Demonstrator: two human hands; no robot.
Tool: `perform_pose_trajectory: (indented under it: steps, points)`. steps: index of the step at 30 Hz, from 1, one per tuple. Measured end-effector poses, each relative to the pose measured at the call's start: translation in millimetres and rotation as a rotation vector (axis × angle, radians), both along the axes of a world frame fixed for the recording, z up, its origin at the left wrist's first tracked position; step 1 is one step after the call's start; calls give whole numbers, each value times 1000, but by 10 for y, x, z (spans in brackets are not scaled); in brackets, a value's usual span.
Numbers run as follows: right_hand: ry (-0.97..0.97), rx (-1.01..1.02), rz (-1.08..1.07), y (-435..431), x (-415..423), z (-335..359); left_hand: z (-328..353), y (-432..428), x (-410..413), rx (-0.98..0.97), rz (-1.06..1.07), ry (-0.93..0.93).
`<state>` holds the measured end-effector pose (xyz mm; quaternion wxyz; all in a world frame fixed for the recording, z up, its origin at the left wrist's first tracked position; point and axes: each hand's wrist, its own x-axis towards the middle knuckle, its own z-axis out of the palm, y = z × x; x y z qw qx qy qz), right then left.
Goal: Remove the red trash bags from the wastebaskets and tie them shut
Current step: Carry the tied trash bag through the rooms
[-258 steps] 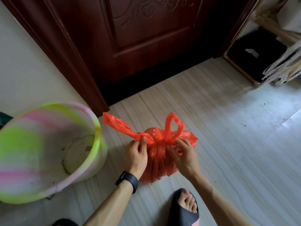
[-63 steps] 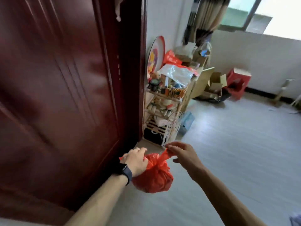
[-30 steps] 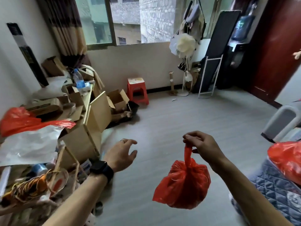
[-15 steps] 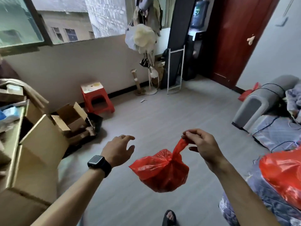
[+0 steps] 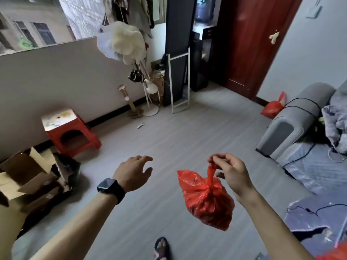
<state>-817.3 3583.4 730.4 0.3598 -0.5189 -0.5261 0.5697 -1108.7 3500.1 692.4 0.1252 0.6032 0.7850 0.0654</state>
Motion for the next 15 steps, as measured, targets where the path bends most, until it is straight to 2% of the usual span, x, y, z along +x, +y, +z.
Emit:
perform_pose_trajectory:
  steps: [9, 15]
  points:
    - [-24, -13, -210, 2585, -177, -200, -140, 2998, -278, 36, -186, -41]
    - [-5, -22, -337, 3994, -161, -117, -68, 4688, -265, -36, -342, -27]
